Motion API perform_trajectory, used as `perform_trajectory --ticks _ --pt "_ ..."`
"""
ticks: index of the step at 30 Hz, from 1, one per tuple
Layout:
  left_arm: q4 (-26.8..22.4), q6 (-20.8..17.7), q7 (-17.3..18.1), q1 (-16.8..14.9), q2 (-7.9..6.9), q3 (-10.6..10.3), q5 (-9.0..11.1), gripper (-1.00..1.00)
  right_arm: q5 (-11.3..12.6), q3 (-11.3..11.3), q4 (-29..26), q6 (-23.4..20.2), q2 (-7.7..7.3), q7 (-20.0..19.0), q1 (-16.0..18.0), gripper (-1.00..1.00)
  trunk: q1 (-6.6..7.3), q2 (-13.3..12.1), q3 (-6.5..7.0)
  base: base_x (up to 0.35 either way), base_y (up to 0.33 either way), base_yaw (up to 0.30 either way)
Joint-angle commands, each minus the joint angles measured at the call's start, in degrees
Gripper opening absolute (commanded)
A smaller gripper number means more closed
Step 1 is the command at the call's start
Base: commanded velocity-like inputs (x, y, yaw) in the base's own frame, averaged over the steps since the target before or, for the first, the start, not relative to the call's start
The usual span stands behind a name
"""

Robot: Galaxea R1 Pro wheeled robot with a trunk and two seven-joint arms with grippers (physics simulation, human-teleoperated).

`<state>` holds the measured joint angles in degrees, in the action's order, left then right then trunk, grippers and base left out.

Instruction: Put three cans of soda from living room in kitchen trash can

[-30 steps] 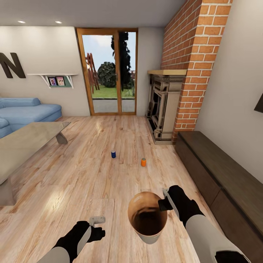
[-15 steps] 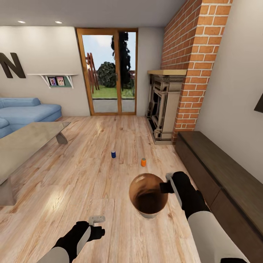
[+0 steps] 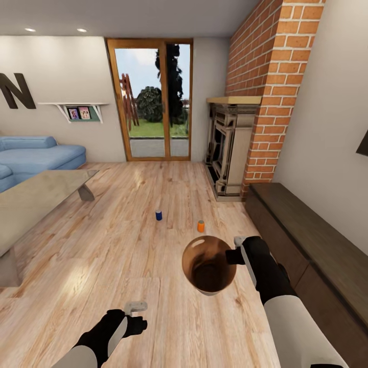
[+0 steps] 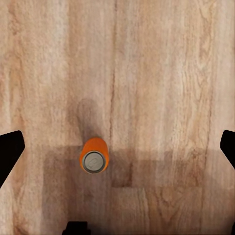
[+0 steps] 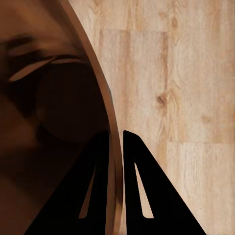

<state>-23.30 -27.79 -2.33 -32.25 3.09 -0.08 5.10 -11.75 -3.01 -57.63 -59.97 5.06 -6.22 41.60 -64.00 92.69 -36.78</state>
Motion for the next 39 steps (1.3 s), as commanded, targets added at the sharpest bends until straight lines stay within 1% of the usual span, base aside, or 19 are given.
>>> perform_trajectory --ticks 1,14,17,18,19,22,24,32,39 --pt "0.0 0.0 0.0 0.0 0.02 0.0 0.0 1.00 1.1 0.1 0.0 0.0 0.02 -0.3 0.0 -1.00 -0.22 0.4 -0.17 0.000 0.000 0.000" --pt "0.1 0.1 0.1 0.1 -0.24 0.1 0.1 1.00 1.2 0.2 -0.1 0.0 -0.01 -0.3 0.0 -1.00 -3.08 5.6 -2.51 0.000 0.000 0.000" --pt "0.1 0.1 0.2 0.1 -0.31 0.0 1.2 1.00 1.2 0.2 -0.1 0.0 0.02 -0.3 0.0 -1.00 -3.74 6.8 -3.05 0.000 0.000 0.000" --pt "0.1 0.1 0.3 0.2 -0.33 0.0 2.2 1.00 1.2 0.2 -0.1 0.0 0.02 -0.3 0.0 -1.00 -3.96 7.2 -3.23 0.000 0.000 0.000" --pt "0.1 0.2 0.3 0.2 -0.34 0.0 2.6 1.00 1.2 0.2 -0.1 0.0 0.03 -0.3 0.0 -1.00 -4.18 7.6 -3.41 0.000 0.000 0.000" --pt "0.1 0.3 0.5 0.2 -0.40 -0.1 3.5 1.00 1.2 0.2 -0.1 0.0 0.03 -0.3 0.0 -1.00 -4.84 8.8 -3.94 0.000 0.000 0.000" --pt "0.1 1.4 0.5 0.2 -0.40 -0.1 4.0 1.00 1.2 0.2 -0.1 0.0 0.00 -0.3 0.0 -1.00 -5.27 9.6 -4.30 0.000 0.000 0.000" --pt "0.1 2.7 0.6 0.2 -0.58 -0.2 4.2 1.00 1.2 0.3 -0.1 0.0 0.03 -0.3 0.0 -1.00 -7.03 12.9 -5.74 0.000 0.000 0.000" --pt "3.0 3.6 0.7 0.2 -1.33 -0.2 4.3 1.00 1.2 0.2 -0.1 0.0 0.03 -0.2 0.0 -1.00 -8.57 15.7 -7.00 0.000 0.000 0.000"
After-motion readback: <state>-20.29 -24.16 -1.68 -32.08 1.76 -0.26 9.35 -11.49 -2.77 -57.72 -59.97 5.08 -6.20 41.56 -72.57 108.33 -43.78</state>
